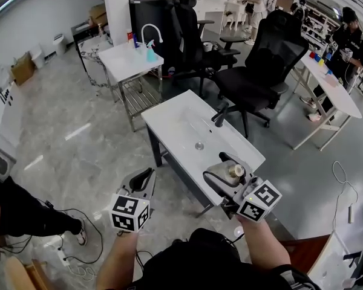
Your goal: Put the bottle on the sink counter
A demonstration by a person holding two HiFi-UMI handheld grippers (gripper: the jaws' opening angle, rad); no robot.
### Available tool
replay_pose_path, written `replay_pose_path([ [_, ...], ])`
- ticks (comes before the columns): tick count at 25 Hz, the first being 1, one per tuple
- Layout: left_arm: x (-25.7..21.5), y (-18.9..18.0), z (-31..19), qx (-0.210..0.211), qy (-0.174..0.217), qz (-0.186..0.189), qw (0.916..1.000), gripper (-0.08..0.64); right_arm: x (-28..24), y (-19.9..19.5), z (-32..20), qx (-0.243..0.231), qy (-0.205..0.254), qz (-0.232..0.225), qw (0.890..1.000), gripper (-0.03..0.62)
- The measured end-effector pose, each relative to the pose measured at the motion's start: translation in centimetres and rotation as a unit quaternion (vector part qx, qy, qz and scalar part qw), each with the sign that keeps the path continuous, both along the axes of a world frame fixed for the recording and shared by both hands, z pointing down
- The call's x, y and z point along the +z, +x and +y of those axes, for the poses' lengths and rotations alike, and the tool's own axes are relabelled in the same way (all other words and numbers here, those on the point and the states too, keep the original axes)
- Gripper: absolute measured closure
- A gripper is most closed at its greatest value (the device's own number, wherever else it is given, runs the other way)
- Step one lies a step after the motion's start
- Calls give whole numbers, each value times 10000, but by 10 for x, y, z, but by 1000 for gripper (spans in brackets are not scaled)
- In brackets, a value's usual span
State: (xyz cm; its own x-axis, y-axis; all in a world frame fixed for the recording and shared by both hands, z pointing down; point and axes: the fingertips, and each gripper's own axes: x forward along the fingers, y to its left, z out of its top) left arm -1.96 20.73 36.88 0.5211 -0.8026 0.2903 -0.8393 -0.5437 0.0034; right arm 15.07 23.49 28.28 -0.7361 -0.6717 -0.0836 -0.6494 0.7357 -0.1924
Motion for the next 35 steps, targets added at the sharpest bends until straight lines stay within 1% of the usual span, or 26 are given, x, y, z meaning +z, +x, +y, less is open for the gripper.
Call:
replay_pose_path([
  [3, 1, -10, -18, -22, -11, -11, 10000, 528, 6, -9, -20, -33, -88, -6, 10000, 236],
  [8, 17, -24, -59, -105, -164, 15, 9998, 528, 21, -22, -67, -104, -204, -60, 9997, 236],
  [14, 30, -34, -134, -256, -286, 40, 9993, 528, 37, -34, -145, -224, -259, -84, 9994, 236],
  [18, 34, -35, -178, -216, -426, 18, 9989, 528, 42, -40, -189, -270, -308, -65, 9991, 236],
  [21, 42, -35, -215, -200, -534, -17, 9984, 528, 49, -39, -221, -228, -319, -16, 9992, 238],
  [25, 54, -29, -259, -143, -724, -48, 9973, 529, 60, -35, -258, -142, -430, -67, 9990, 238],
  [28, 54, -24, -288, -89, -721, -104, 9973, 531, 63, -30, -280, -99, -450, -130, 9989, 238],
  [31, 48, -15, -311, 32, -661, -159, 9977, 531, 67, -20, -297, 58, -450, -216, 9987, 238],
  [35, 45, -16, -331, 86, -619, -227, 9978, 531, 71, -20, -312, 143, -478, -240, 9985, 238],
])
